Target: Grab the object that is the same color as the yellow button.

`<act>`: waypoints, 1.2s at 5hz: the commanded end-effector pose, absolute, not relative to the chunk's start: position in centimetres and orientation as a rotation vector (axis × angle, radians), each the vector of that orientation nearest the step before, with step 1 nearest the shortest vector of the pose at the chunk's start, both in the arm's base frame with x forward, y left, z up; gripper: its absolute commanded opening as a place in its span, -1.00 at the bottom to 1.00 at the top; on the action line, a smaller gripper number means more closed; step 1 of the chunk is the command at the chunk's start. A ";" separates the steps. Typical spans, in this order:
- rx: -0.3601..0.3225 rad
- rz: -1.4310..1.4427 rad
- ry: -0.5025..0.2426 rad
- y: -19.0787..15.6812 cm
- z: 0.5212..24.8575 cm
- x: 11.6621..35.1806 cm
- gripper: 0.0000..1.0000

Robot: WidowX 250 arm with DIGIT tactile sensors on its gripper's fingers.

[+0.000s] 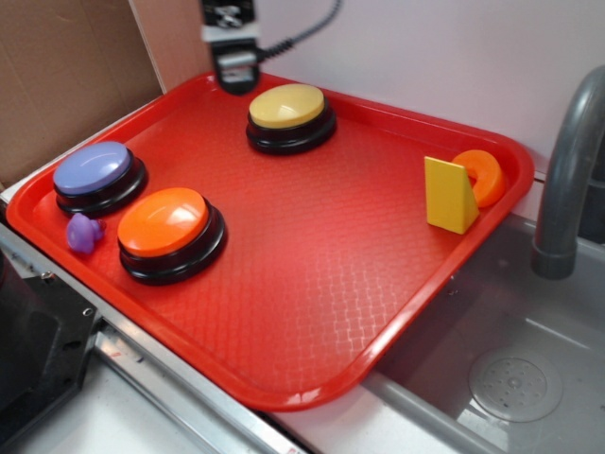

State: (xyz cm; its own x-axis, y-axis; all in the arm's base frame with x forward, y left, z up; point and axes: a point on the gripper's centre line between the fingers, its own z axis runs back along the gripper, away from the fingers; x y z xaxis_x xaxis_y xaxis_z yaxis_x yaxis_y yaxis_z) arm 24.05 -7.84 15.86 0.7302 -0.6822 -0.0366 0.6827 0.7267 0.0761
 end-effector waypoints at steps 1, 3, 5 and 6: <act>0.039 -1.185 -0.180 -13.0 12.9 27.7 1.00; -0.030 -1.428 -0.259 -16.4 8.4 28.7 1.00; -0.047 -1.485 -0.281 -18.1 6.4 29.0 1.00; -0.035 -1.493 -0.276 -18.1 6.3 28.8 -1.00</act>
State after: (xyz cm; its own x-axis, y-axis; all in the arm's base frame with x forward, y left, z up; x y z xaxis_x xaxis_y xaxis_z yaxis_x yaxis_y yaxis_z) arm 29.72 -17.13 4.76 0.0689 -0.9808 0.1822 0.9911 0.0882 0.1001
